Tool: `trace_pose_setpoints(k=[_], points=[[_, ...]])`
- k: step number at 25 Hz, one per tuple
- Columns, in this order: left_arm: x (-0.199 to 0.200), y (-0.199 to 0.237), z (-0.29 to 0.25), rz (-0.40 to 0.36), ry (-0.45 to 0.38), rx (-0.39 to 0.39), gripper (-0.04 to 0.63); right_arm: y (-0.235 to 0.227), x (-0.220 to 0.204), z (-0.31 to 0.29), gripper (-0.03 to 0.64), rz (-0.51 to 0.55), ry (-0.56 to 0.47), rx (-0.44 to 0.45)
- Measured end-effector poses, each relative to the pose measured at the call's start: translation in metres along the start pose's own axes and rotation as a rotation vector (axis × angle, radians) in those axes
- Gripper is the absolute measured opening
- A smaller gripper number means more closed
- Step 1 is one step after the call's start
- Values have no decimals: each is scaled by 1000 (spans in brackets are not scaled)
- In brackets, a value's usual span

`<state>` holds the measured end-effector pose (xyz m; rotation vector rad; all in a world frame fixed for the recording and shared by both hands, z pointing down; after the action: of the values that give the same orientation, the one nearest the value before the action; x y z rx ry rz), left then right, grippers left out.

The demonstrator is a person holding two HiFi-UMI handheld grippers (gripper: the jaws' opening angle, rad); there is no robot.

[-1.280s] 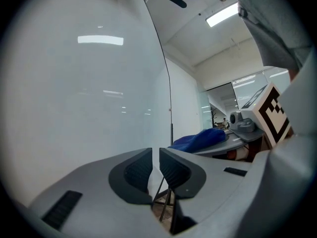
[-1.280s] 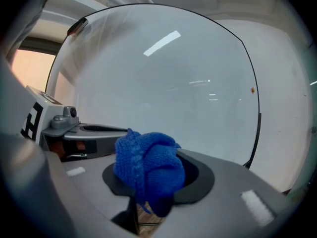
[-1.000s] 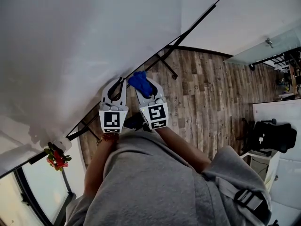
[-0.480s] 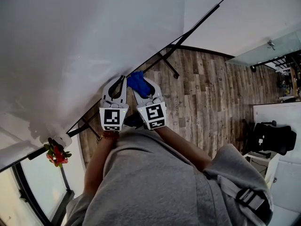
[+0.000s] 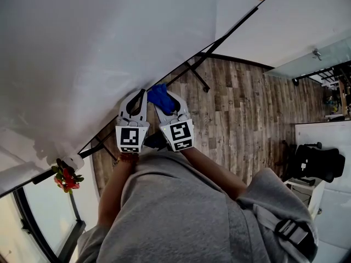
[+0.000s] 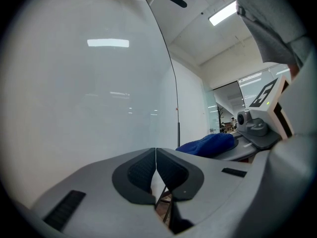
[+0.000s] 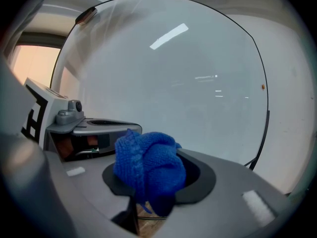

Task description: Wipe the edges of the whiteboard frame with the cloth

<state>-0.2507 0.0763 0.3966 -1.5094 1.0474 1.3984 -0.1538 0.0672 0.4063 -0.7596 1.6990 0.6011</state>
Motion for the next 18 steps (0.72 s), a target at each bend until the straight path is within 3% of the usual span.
trace_pose_setpoints(k=[18], points=[[-11,1,2,31,28,-5,12,-5,-11,-1,152,-15,22,7]])
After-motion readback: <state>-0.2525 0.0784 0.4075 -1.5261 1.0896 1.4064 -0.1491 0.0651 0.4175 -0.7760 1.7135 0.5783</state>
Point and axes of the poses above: the fingertips, and each gripper's own axes: z backward along the fingers, y to its left, x out of its top, the point moved 5 cm from there along z, backward along the fingers, and after that the axes turned 2 degrees about -z, right-handed, at the moved point
